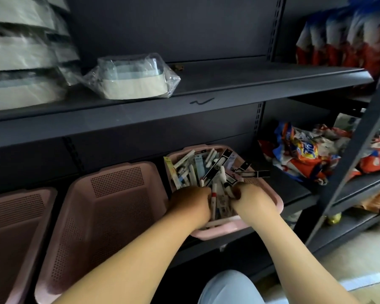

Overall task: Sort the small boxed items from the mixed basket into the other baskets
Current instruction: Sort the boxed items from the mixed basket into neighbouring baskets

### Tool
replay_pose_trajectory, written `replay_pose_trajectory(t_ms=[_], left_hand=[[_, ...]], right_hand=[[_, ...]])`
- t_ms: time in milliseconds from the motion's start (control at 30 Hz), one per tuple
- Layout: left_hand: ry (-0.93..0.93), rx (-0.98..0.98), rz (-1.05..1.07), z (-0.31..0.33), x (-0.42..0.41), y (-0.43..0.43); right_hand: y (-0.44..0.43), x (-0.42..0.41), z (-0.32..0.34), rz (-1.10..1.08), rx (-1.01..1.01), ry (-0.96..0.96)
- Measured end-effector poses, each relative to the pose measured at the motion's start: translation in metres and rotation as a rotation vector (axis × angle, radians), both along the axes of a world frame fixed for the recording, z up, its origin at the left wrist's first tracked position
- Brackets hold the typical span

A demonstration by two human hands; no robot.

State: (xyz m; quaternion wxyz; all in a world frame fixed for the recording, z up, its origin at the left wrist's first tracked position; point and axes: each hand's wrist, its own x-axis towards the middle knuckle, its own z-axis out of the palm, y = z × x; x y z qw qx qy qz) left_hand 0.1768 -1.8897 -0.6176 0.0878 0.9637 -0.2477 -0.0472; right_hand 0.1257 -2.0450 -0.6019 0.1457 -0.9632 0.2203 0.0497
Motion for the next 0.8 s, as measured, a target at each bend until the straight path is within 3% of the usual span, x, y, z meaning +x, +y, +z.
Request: replay_pose_trajectory(t_ms=[133,233,433,600,800], left_hand=[[0.031,-0.176,0.041,-0.001,0.002,0.001],[0.054,-0.389,0.051,0.003,0.003,0.007],[-0.104,-0.555,0.033,0.016,0.010,0.041],[-0.302,-0.371,0.043,0.026,0.019,0.103],[-0.049,-0.035,0.089,0.014,0.017,0.180]], right_hand=[[-0.005,0.001,-0.011,-0.033,0.116,-0.223],[-0.006,-0.001,-0.010,-0.013,0.326,-0.392],[0.011,0.004,0.003,0.088,0.523,-0.538],[0.051,0.022,0.008,0.220,0.601,-0.533],[0.111,0.045,0.002,0.279,0.764,-0.420]])
